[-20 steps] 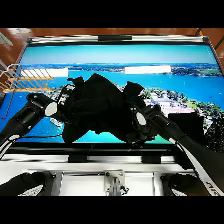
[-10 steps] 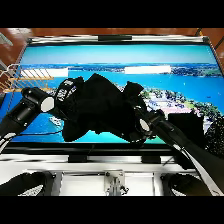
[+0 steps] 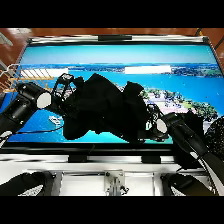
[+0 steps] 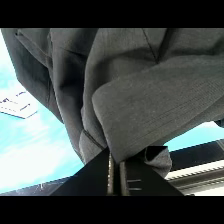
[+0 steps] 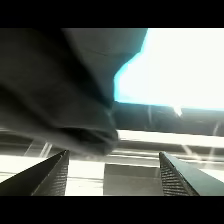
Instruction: Fold the shirts.
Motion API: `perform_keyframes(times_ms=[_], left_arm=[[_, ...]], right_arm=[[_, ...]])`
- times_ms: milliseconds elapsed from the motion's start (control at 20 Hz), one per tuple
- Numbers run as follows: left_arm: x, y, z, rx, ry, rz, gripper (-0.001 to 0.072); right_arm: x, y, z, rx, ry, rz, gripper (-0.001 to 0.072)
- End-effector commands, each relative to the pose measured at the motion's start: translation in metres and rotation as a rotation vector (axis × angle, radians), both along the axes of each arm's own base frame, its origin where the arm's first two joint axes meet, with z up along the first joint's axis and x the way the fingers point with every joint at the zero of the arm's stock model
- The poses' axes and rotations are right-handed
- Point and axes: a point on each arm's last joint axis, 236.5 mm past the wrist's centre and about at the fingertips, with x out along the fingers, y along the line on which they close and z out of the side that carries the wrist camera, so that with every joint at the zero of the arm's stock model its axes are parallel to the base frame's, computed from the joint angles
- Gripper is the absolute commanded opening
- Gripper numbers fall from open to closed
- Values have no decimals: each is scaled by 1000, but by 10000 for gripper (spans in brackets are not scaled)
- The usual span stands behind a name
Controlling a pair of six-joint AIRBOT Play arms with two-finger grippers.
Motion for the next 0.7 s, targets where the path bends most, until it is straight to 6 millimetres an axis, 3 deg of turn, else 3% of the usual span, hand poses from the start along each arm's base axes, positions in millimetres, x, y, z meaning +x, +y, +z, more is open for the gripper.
perform_keyframes(times_ms=[0,100,200,250,300,400,500,600,650], left_arm=[[0,0,1,0,-1,1,52],[0,0,1,0,-1,1,51],[0,0,1,0,-1,1,51],[0,0,1,0,0,0,51],[-1,1,2,3,5,2,51],[0,1,12,-1,-2,4,51],[11,-6,38,-32,-58,7,51],[25,-13,78,-96,-142,48,51],[31,-18,103,-139,-196,61,51]], right_arm=[[-6,0,-24,38,57,-85,656],[5,5,-35,51,39,-140,594],[6,15,-45,78,70,-216,194],[5,22,-48,100,88,-230,65],[7,24,-48,108,82,-193,62],[22,15,-26,69,19,-103,62],[66,-7,32,-16,-175,-43,62],[125,-26,130,-50,-494,-26,62],[149,-31,190,-52,-675,-4,62]])
